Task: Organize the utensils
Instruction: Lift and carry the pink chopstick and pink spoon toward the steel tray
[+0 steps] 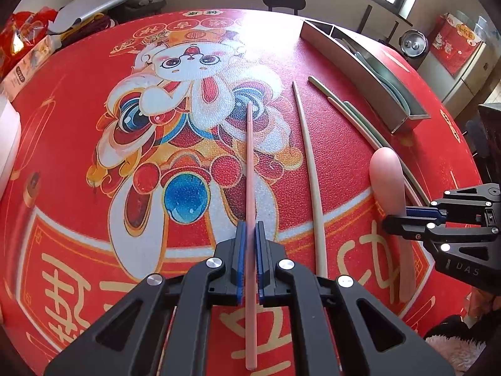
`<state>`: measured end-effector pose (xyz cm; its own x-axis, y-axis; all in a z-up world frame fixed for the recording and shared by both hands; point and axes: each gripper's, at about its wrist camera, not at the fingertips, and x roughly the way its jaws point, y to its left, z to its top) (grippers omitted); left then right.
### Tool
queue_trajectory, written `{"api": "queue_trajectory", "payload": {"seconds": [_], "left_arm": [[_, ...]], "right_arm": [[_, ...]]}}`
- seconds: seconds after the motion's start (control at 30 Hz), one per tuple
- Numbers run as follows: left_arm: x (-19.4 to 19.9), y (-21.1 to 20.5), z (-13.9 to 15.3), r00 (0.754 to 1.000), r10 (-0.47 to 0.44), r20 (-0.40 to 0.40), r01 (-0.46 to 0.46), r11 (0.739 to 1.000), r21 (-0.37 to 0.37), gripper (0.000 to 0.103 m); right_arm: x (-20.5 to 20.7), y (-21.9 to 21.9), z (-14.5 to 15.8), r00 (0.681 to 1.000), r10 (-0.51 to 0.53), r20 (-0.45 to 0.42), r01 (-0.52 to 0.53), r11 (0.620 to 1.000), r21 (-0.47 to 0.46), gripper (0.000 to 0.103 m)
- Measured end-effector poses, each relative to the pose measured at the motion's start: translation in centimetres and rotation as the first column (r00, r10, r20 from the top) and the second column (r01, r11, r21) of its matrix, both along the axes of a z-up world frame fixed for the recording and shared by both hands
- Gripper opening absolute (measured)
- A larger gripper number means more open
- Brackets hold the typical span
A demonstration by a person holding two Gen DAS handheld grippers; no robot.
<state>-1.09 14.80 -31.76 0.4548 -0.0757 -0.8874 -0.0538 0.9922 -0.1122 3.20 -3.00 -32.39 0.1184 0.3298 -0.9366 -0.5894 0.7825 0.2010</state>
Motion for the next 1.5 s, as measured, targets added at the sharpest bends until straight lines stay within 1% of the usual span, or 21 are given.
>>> {"api": "queue_trajectory", "payload": {"seconds": [0.1,0.17,0.27,0.43,0.7,0.8,0.97,1.0,1.03,1.1,1.13,1.2,1.23,1.3,1.33,1.4,1.5], "left_arm": [[0.1,0.4,0.1,1.000,0.005,-0.007,-0.005,1.000,-0.028,0.006],[0.0,0.9,0.2,1.000,0.016,-0.016,-0.017,0.998,-0.063,0.006],[-0.4,1.5,0.6,0.999,0.036,-0.007,-0.036,0.996,-0.084,0.006],[-0.6,2.3,1.9,0.997,0.073,0.016,-0.070,0.989,-0.133,0.006],[0.0,2.3,3.7,0.995,0.094,0.035,-0.085,0.977,-0.193,0.006],[0.6,2.1,4.5,0.995,0.092,0.049,-0.080,0.975,-0.207,0.006],[1.7,1.0,5.6,0.995,0.062,0.079,-0.044,0.976,-0.215,0.006],[2.0,0.8,5.7,0.995,0.057,0.079,-0.039,0.976,-0.213,0.006],[2.1,0.6,5.7,0.995,0.057,0.079,-0.039,0.976,-0.214,0.006],[2.3,0.5,5.6,0.995,0.059,0.077,-0.041,0.976,-0.215,0.006],[2.3,0.6,5.6,0.995,0.061,0.077,-0.044,0.976,-0.214,0.006],[2.2,0.9,5.5,0.994,0.073,0.075,-0.055,0.975,-0.215,0.006],[2.1,1.1,5.5,0.994,0.080,0.075,-0.062,0.975,-0.216,0.006],[1.9,1.7,5.3,0.993,0.096,0.071,-0.079,0.973,-0.217,0.006],[1.7,1.9,5.3,0.992,0.104,0.070,-0.086,0.972,-0.217,0.006],[1.4,2.3,5.2,0.991,0.114,0.066,-0.097,0.971,-0.217,0.006],[0.8,2.8,5.1,0.990,0.127,0.063,-0.110,0.969,-0.220,0.006]], "right_arm": [[-0.1,0.1,0.1,1.000,0.010,0.009,-0.010,1.000,-0.012,0.008],[-0.2,0.1,0.2,1.000,0.020,-0.007,-0.019,1.000,0.010,0.007],[-0.1,0.0,0.6,1.000,0.022,-0.004,-0.022,0.999,0.033,0.007],[0.2,-0.5,1.0,1.000,-0.003,-0.012,0.004,0.998,0.064,0.007],[1.5,-1.4,2.5,0.999,-0.046,-0.016,0.047,0.991,0.126,0.007],[2.0,-1.9,3.3,0.998,-0.061,-0.012,0.062,0.986,0.153,0.007],[3.1,-2.8,4.5,0.997,-0.071,-0.006,0.071,0.977,0.204,0.006],[3.2,-2.8,4.6,0.998,-0.067,-0.004,0.067,0.978,0.200,0.006],[3.3,-2.7,4.5,0.998,-0.065,0.002,0.064,0.983,0.173,0.006],[3.3,-2.5,4.2,0.998,-0.060,-0.011,0.061,0.987,0.149,0.006],[3.3,-2.4,4.0,0.998,-0.063,-0.025,0.066,0.986,0.154,0.008],[3.2,-2.2,3.7,0.996,-0.065,-0.056,0.074,0.981,0.180,0.008],[3.2,-2.1,3.4,0.995,-0.066,-0.077,0.081,0.976,0.200,0.012],[3.1,-1.3,2.9,0.994,-0.055,-0.093,0.072,0.978,0.196,0.033],[3.0,-0.9,2.7,0.995,-0.046,-0.087,0.062,0.980,0.189,0.048],[2.9,-0.1,2.2,0.996,-0.027,-0.091,0.043,0.982,0.183,0.048],[3.0,0.7,1.1,0.994,-0.028,-0.104,0.042,0.990,0.134,0.048]]}}
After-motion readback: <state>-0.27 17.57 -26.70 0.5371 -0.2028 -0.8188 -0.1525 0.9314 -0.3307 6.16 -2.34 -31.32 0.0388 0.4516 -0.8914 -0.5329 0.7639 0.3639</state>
